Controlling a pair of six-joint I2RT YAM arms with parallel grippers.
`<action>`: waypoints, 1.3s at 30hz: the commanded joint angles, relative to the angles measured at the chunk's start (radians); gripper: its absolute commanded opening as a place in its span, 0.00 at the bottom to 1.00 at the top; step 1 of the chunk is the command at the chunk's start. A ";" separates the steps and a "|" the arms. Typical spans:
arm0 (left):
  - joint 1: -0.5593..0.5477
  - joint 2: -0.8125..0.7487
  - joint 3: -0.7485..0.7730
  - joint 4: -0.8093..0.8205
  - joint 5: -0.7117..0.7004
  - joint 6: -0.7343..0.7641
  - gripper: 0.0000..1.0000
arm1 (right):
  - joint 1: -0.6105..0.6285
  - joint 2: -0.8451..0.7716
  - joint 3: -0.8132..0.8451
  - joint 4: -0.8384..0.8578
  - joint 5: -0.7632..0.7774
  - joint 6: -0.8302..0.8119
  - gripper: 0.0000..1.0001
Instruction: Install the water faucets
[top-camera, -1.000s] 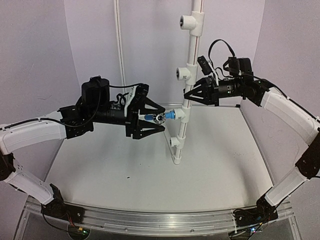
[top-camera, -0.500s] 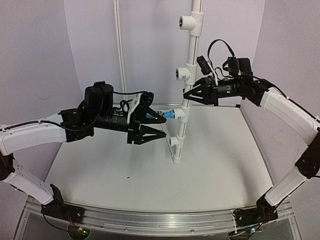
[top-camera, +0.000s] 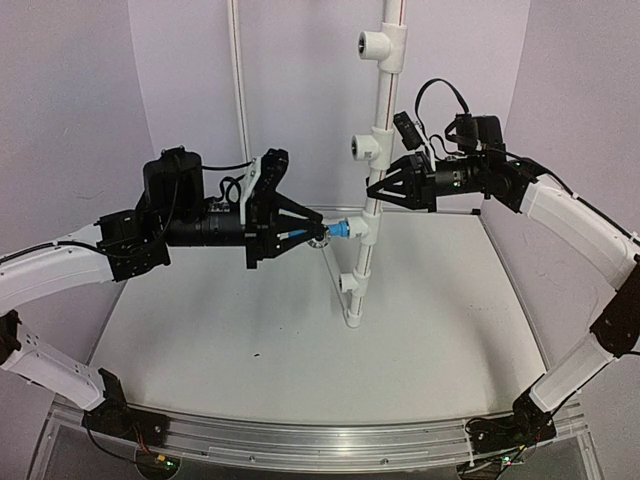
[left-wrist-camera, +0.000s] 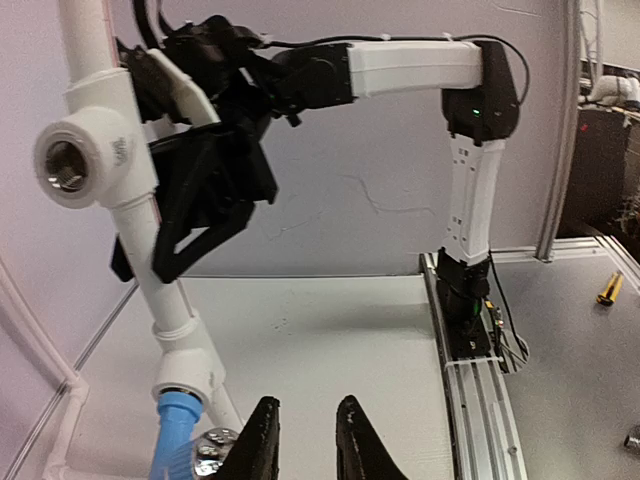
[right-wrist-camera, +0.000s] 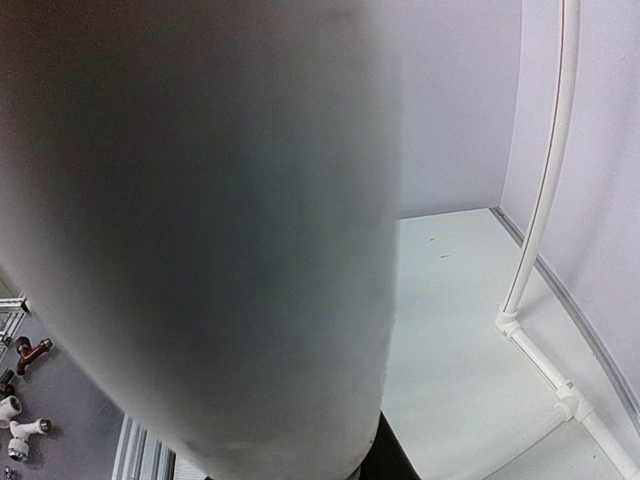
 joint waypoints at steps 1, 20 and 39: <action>0.000 0.045 0.130 -0.029 -0.207 -0.085 0.15 | -0.005 0.031 0.005 -0.130 0.030 0.171 0.00; -0.001 0.171 0.161 -0.187 -0.037 -0.209 0.17 | -0.005 0.020 0.005 -0.130 0.044 0.172 0.00; 0.010 0.193 0.018 -0.143 -0.218 -0.099 0.14 | -0.005 0.012 0.000 -0.131 0.041 0.173 0.00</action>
